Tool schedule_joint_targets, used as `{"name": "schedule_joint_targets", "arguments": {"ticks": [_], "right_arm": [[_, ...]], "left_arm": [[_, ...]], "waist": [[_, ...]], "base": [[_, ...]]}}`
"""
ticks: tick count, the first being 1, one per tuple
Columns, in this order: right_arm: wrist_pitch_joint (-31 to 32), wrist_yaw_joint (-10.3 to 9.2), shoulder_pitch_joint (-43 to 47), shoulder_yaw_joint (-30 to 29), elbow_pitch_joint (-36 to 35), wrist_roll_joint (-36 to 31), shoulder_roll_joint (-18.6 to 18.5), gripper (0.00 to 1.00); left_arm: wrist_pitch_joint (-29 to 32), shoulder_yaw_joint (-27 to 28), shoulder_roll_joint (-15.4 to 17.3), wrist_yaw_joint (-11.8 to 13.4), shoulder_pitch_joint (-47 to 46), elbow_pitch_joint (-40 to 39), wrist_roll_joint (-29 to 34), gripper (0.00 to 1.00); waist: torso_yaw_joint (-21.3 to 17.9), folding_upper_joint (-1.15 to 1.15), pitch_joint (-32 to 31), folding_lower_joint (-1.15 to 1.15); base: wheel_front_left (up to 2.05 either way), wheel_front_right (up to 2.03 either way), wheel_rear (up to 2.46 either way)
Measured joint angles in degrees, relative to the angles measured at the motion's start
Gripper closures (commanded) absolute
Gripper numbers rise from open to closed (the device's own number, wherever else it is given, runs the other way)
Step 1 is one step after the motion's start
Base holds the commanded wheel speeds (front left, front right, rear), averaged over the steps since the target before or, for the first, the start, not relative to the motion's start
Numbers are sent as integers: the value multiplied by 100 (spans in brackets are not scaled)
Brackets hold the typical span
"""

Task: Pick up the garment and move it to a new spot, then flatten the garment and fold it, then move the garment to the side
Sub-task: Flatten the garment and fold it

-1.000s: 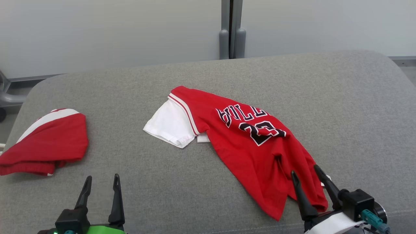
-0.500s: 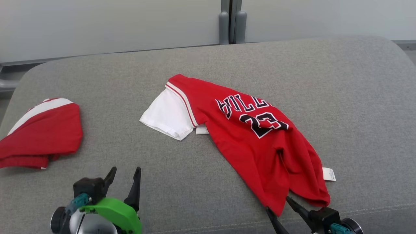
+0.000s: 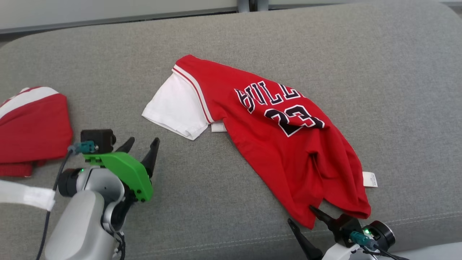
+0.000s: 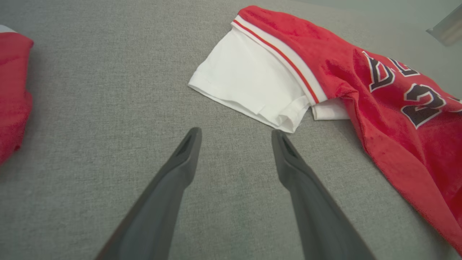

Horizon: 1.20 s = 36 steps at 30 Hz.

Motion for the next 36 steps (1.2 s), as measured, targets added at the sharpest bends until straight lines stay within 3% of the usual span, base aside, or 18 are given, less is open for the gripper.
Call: {"name": "schedule_joint_targets", "arguments": {"ticks": [11,16,20,21,22,23,30,36], "right_arm": [[-112,0,-504,313,158,-77,60,1],[-219,2,-695,424,201,-73,76,13],[-281,3,-809,430,225,-44,83,68],[-289,2,-827,414,226,-35,91,86],[-296,2,-844,405,231,-24,97,100],[-296,2,-844,405,231,-24,97,100],[-405,7,-850,377,83,78,68,100],[-512,4,-747,288,-633,379,-185,100]], "left_arm": [[34,57,-43,-190,-1499,1638,-385,0],[37,31,-41,-213,-1963,2271,-597,0],[70,-22,-13,-232,-2251,2646,-762,2],[12,-43,-4,-234,-2305,2693,-778,50],[-18,-75,-7,-235,-2340,2732,-835,83],[-18,-75,-7,-235,-2340,2732,-835,100],[-330,-423,76,-235,-2405,2791,-1068,100],[-748,-528,234,-237,-2379,2515,-1209,100]], "waist": [[-140,0,652,0],[-266,0,886,0],[-363,0,1038,0],[-385,0,1069,0],[-404,0,1096,0],[-404,0,1096,0],[-463,0,1142,0],[-454,0,1058,0]], "base": [[0,0,0],[0,0,0],[0,0,0],[0,0,0],[0,0,0],[0,0,0],[0,0,0],[0,0,0]]}}
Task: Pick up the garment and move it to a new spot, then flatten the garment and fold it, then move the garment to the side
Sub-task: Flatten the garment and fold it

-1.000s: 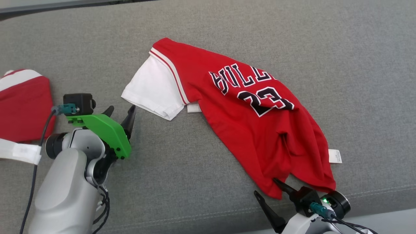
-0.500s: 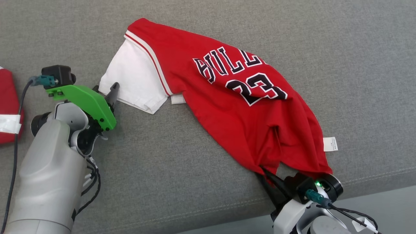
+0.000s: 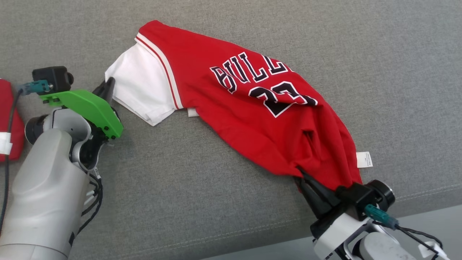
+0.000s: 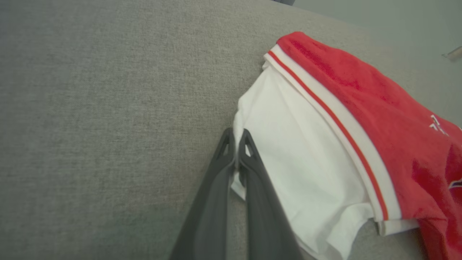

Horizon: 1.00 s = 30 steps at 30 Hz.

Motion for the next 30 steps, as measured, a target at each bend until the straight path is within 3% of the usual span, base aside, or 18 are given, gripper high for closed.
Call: {"name": "schedule_joint_targets", "arguments": {"ticks": [11,16,21,23,30], "right_arm": [[-118,-1,314,-779,-1513,99,-469,100],[-76,-1,174,-1133,-1898,259,-645,100],[99,-1,-575,-1325,-2030,534,-889,100],[233,-1,-1281,-1236,-1956,708,-1069,100],[423,-1,-3090,-658,-1407,1026,-1521,100]], "left_arm": [[-326,215,483,96,210,-1361,-149,100],[-388,446,677,390,389,-2351,-233,100],[-367,672,883,795,406,-3336,-192,100],[-214,724,977,1012,289,-3763,-138,100],[110,694,1110,1240,-402,-4091,73,100]], "waist": [[62,0,-322,0],[78,0,-519,0],[82,0,-753,0],[79,0,-900,0],[117,0,-1213,0]], "base": [[0,0,0],[0,0,0],[0,0,0],[0,0,0],[0,0,0]]}}
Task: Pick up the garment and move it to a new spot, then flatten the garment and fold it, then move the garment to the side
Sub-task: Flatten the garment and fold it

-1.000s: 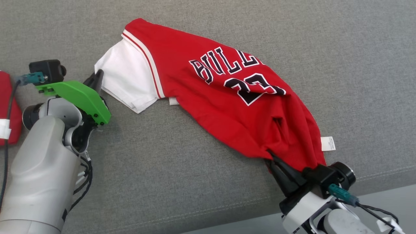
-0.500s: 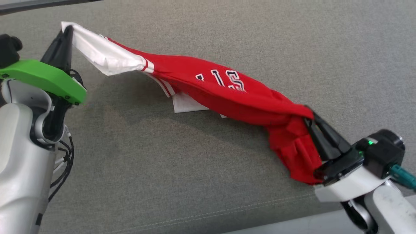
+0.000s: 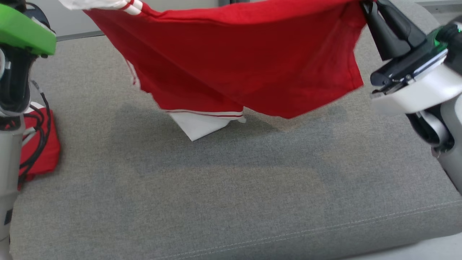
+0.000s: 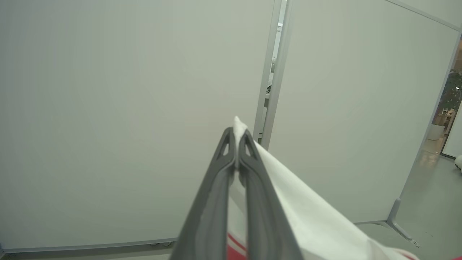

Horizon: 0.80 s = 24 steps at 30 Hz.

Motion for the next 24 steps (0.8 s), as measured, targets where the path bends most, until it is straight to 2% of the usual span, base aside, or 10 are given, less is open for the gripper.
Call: {"name": "schedule_joint_targets", "arguments": {"ticks": [6,13,18,24], "right_arm": [[82,0,-1220,533,654,345,-257,100],[67,0,-2169,1139,1410,742,-403,100],[142,1,-2681,1592,2012,1022,-354,100],[151,1,-3328,2005,3132,1250,-85,100]], "left_arm": [[114,-48,13,36,-696,88,123,100],[350,-199,8,1,-1377,490,223,100],[459,-338,-36,-59,-1702,998,287,100],[205,-456,-214,-157,-2246,1868,450,100]], "waist": [[78,0,-226,0],[189,0,-416,0],[224,0,-374,0],[215,0,-133,0]], "base": [[0,0,0],[0,0,0],[0,0,0],[0,0,0]]}}
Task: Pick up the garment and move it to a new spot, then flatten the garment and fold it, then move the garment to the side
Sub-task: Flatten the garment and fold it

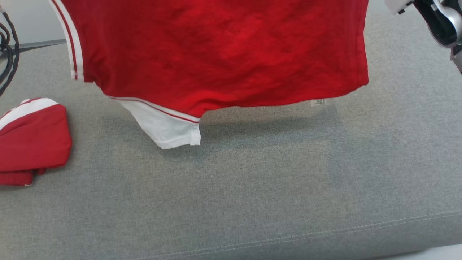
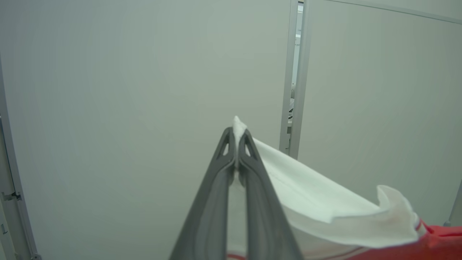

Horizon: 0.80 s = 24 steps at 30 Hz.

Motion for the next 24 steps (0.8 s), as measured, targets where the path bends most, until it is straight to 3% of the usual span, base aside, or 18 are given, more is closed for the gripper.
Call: {"name": "schedule_joint_targets", "arguments": {"ticks": [9,16,24], "right_arm": [[-526,0,-1108,-41,2017,16,872,100],[-727,0,-1905,-449,3273,-686,1311,100],[-744,0,-1957,-645,3393,-1244,1358,100]], "left_arm": [[-975,-32,-301,-253,-973,1458,199,100],[-1913,-112,-569,-559,-1663,2258,344,100],[-2393,-63,-988,-815,-1630,2803,205,100]], "waist": [[22,0,549,0],[93,0,1083,0],[210,0,1706,0]], "base": [[0,0,0],[0,0,0],[0,0,0]]}}
